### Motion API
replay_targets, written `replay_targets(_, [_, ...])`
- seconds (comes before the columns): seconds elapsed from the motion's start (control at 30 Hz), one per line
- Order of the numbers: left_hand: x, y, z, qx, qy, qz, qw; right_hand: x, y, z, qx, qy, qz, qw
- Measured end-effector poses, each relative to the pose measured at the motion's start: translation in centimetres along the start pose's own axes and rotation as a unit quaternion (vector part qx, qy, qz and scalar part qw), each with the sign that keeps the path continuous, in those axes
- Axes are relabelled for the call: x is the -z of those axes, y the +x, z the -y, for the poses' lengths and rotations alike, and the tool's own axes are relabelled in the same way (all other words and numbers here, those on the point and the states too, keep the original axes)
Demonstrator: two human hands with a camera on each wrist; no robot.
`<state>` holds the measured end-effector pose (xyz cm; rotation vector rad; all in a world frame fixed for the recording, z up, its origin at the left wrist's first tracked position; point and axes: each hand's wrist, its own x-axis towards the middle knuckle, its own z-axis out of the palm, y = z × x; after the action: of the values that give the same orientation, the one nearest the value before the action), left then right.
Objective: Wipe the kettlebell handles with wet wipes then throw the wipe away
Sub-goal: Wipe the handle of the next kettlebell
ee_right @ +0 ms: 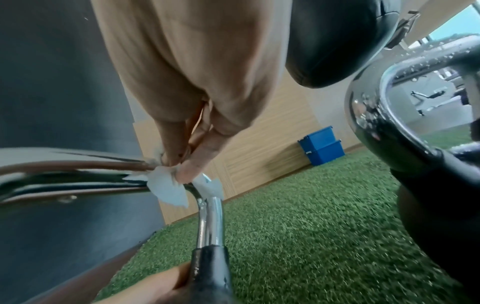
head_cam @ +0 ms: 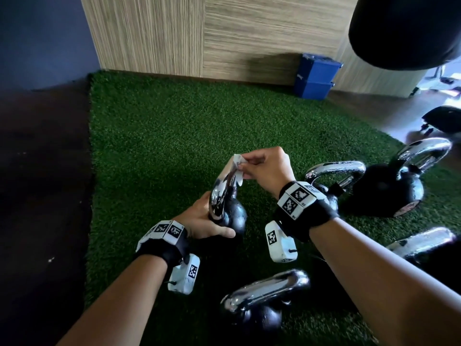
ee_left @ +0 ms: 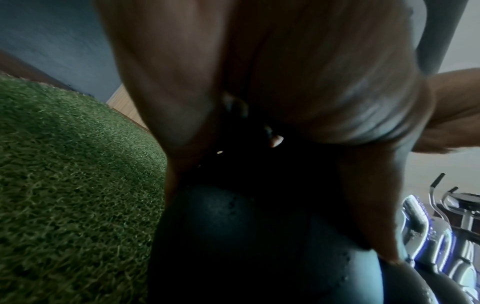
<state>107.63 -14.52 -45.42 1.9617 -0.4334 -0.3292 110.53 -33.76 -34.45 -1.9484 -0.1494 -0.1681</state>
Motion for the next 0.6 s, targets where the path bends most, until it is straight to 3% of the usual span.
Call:
replay_targets(0.2, [0.0,0.7,0.1,-0.005,-0.024,-0.008,1.0,0.2,-1.8,1.7,0.054,-0.047,0.107,0.992])
replay_targets(0.37, [0.5,1.5,-0.1,0.009,-0.021,0.006,1.0,0.0,-1.3,2.7,0.003,0.022,0.128,0.992])
replay_targets(0.5, [1.0,2.0,-0.8,0.025,0.01,0.028,0.999,-0.5,-2.1,2.7,-0.006,-0.039,0.216,0.976])
replay_targets(0.6, [1.2,2.3,-0.7,0.023,0.018,0.036,0.999,-0.6,-2.0,2.6,-0.023,-0.042,0.228,0.973])
